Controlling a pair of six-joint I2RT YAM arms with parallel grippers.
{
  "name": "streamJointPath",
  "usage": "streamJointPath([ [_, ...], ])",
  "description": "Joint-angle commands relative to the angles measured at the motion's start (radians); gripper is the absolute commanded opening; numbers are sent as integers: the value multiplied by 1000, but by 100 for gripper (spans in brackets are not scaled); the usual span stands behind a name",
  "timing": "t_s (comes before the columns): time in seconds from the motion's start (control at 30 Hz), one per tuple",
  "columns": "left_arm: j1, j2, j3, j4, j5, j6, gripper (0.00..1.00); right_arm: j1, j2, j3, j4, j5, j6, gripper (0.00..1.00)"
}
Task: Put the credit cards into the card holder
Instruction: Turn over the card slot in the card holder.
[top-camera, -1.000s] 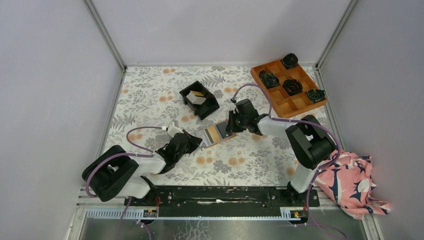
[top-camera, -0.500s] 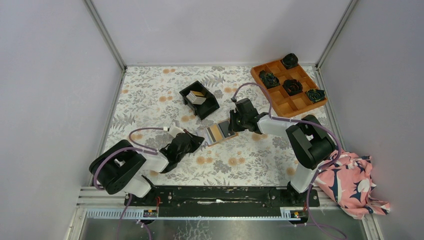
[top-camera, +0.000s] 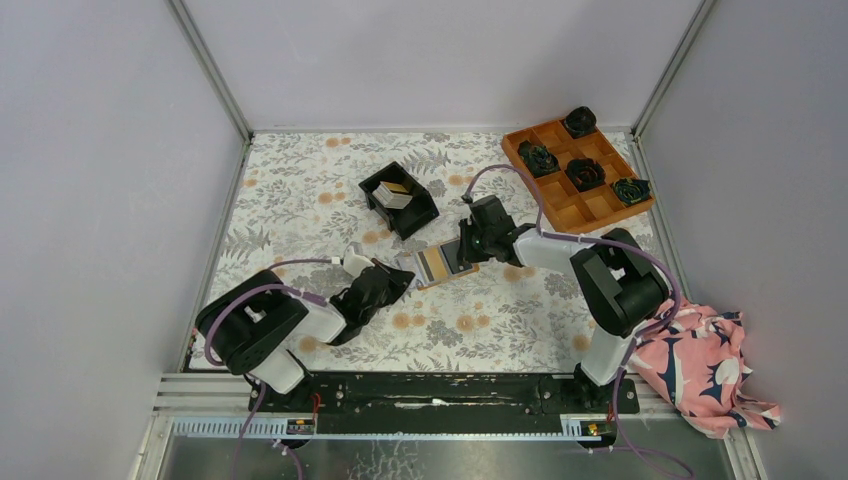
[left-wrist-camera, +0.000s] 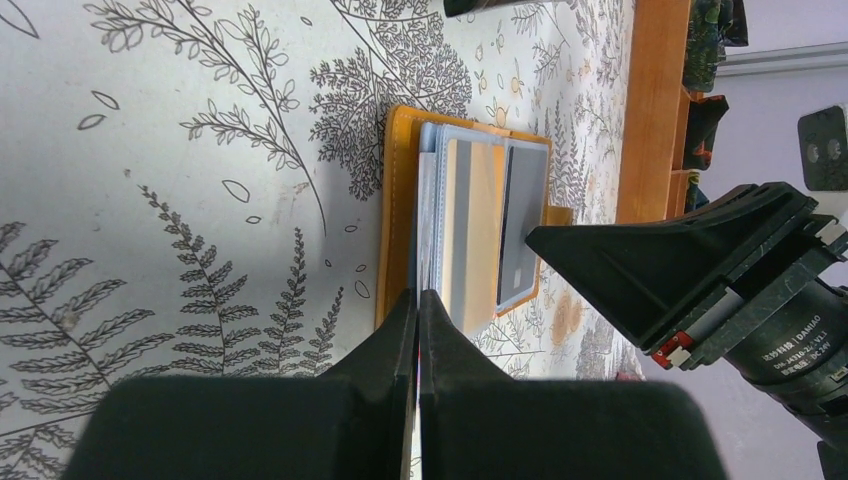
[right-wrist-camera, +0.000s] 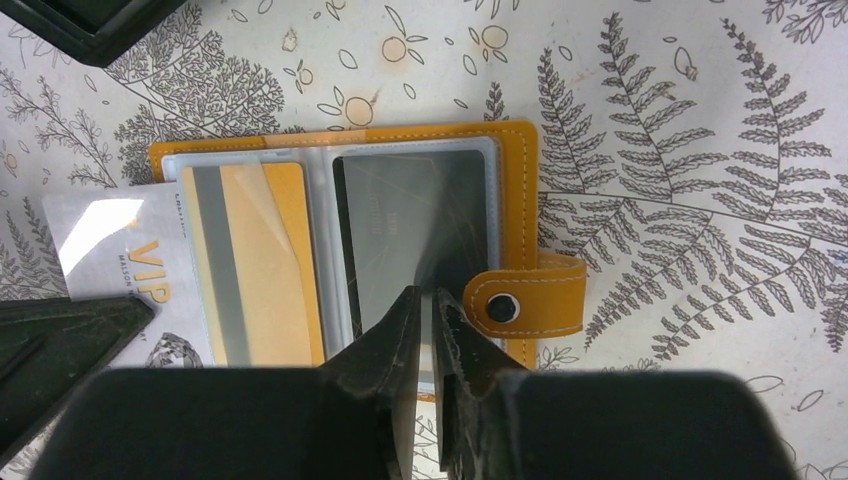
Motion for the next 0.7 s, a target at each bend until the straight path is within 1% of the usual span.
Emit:
streamJointPath([
  [0.0,-17,21,20,19,-34,-4,0,7,38,26,-31,-4,-12,15],
  [0.17,-30,33,35,64,-32,13,0,7,55,29,-32,-12,-9,15],
  [0.3,-43,23,61,60,-46,32,0,8,61,31,-34,-14,-6,15],
  [0.5,-67,-2,129,7,-95,84,0,7,63,34,-41,-18,-6,15],
  [0.67,-83,25,216,-39,-101,130,0,8,59,40,-46,-13,-5,15],
])
